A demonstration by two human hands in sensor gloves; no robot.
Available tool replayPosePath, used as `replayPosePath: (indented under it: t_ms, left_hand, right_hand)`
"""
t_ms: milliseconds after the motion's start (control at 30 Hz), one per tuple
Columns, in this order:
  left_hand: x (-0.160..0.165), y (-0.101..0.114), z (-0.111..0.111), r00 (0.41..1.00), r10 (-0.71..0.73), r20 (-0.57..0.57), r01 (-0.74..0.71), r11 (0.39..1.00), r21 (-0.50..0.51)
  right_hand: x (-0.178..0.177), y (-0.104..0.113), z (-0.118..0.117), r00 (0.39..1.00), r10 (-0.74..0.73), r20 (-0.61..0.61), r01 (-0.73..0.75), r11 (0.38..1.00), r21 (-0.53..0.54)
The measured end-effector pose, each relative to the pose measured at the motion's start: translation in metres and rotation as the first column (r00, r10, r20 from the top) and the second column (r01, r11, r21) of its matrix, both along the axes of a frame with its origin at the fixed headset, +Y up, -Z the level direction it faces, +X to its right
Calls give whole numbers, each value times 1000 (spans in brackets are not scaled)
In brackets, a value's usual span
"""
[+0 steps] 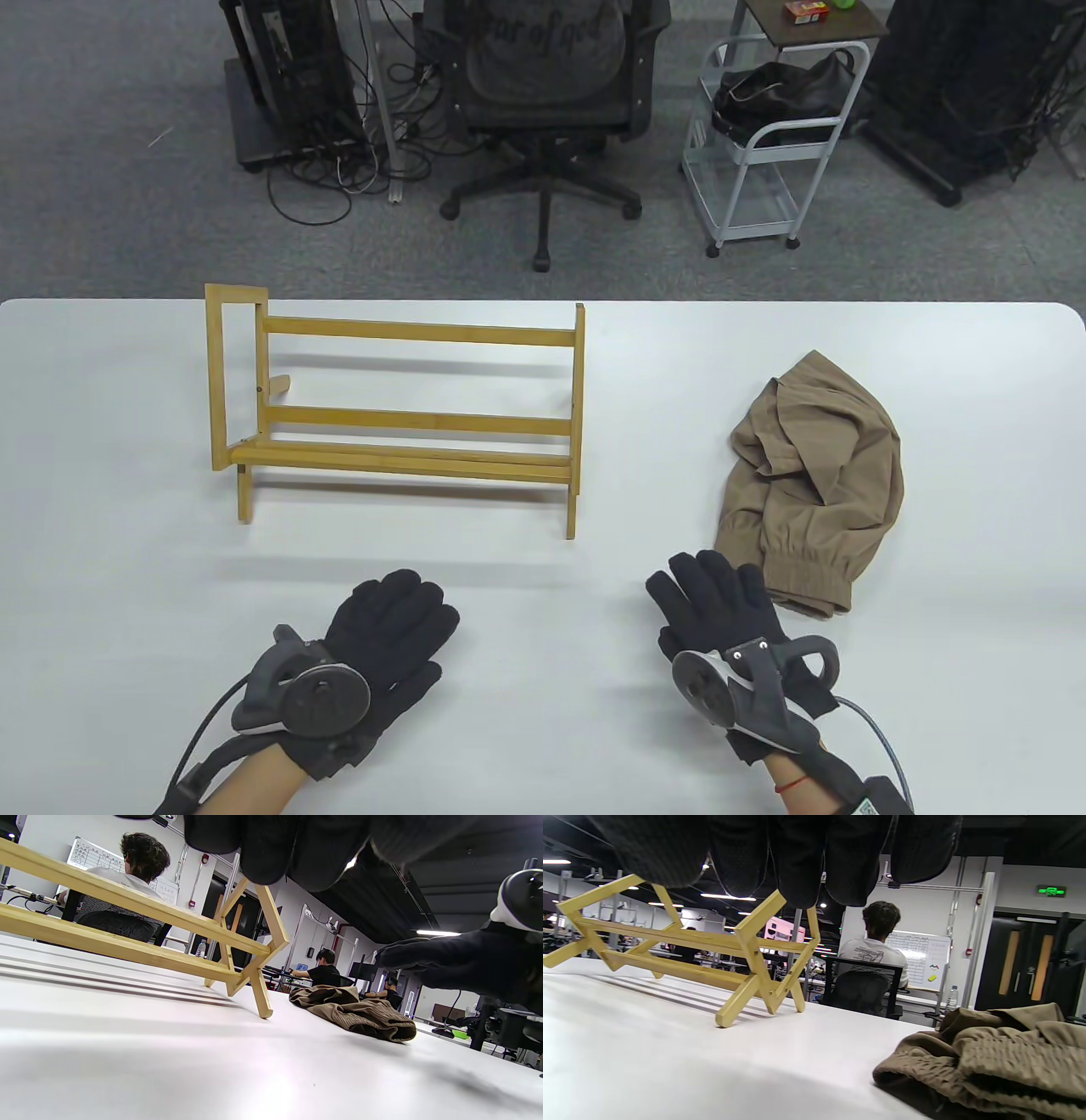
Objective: Hang shorts on book rack
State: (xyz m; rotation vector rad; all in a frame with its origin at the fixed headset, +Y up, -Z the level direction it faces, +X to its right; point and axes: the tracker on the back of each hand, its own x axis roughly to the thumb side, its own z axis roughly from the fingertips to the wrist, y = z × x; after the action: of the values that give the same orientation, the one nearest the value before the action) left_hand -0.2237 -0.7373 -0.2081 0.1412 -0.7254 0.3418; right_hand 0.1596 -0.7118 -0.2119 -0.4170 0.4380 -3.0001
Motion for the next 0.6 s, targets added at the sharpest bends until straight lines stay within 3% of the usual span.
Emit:
replayPosePath:
  t_ms: [600]
  left_hand:
    - [3, 12, 2, 1000, 12, 7, -12, 1000, 4]
  right_hand:
    - [39, -11, -23, 982, -15, 191, 25, 999, -47]
